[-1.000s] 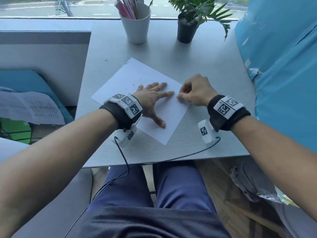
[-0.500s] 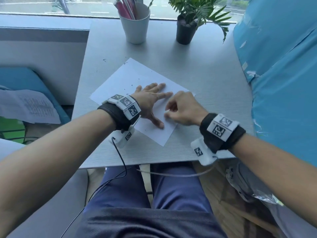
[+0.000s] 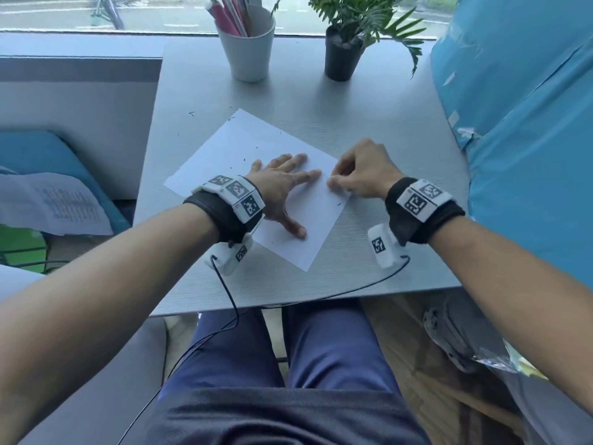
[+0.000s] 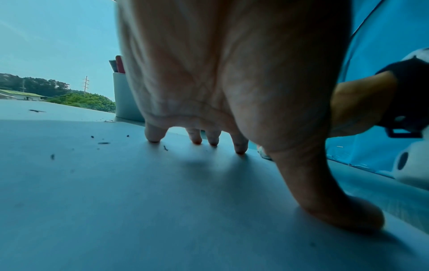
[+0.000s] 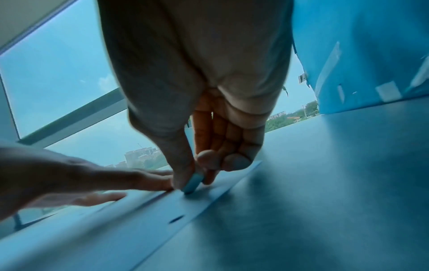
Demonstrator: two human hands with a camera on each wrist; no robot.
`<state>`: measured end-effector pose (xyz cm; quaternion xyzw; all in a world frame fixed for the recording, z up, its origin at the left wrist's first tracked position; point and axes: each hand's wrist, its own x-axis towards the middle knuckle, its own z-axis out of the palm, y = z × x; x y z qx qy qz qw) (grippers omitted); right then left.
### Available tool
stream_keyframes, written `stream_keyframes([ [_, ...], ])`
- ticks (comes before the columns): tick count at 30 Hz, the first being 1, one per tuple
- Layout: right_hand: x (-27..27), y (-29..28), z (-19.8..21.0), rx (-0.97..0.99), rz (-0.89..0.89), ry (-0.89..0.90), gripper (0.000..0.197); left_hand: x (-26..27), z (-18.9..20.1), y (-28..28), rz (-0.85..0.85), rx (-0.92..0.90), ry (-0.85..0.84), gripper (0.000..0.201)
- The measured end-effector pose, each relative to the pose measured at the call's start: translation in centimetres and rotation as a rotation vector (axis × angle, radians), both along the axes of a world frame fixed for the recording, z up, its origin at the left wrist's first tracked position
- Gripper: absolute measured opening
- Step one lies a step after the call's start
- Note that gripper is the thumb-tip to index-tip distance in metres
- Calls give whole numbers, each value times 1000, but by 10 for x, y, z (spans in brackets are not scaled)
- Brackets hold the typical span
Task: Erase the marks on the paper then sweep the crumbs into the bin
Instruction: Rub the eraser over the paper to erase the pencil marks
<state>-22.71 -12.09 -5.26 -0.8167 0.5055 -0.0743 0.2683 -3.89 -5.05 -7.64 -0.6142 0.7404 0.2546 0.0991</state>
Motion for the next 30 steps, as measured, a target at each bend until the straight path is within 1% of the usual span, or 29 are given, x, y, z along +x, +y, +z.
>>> stream_keyframes([
  [1,1,3,-3,-14,-4,0,12,0,-1,1,4,0,-3,132],
  [2,3,11,-6,-13,35,11,11,0,-1,1,2,1,-3,133],
  [4,7,39,-10,39,178,27,10,-1,-5,4,-11,18,-8,134],
  [5,5,42,-10,69,206,27,9,-1,-5,5,-15,19,-12,134],
  [6,2,33,-7,80,173,27,9,-1,-5,4,-12,18,-7,134],
  [8,-2,6,0,48,28,-11,9,0,-4,0,7,8,13,134],
  [9,-3,-2,1,18,-8,-21,10,0,-3,-1,11,5,19,134],
  [10,-1,0,0,-3,2,-19,10,0,-3,-1,11,5,20,134],
  [11,4,9,-1,-14,55,-3,11,1,-4,-2,6,5,19,135],
  [12,9,24,-3,-13,150,22,10,1,-5,-2,-3,7,17,135],
  [13,12,40,-3,13,243,36,10,2,-6,-1,-12,11,13,136],
  [14,13,44,-3,43,294,51,9,3,-6,-1,-17,14,10,136],
  [15,12,38,0,61,282,66,10,3,-6,-1,-18,19,12,136],
  [18,6,-1,1,4,54,26,12,3,-6,-1,-10,17,39,134],
  [19,6,-4,0,-25,21,12,12,3,-6,-1,-6,13,42,134],
  [20,9,2,-4,-37,32,9,11,3,-5,-2,-7,11,40,134],
  [21,14,14,-7,-35,89,11,11,3,-5,-2,-9,12,38,134],
  [23,20,41,-11,19,236,11,11,3,-5,-1,-16,19,37,135],
  [24,20,40,-9,49,254,20,11,2,-5,-1,-18,25,39,136],
  [26,16,14,-5,45,141,21,10,2,-5,0,-12,27,53,136],
  [28,14,-6,0,-12,30,-4,11,2,-5,-1,1,17,59,137],
  [29,16,-5,-2,-35,32,-4,11,2,-4,-2,2,15,57,138],
  [30,19,4,-6,-33,71,2,11,2,-4,-2,-1,15,54,139],
])
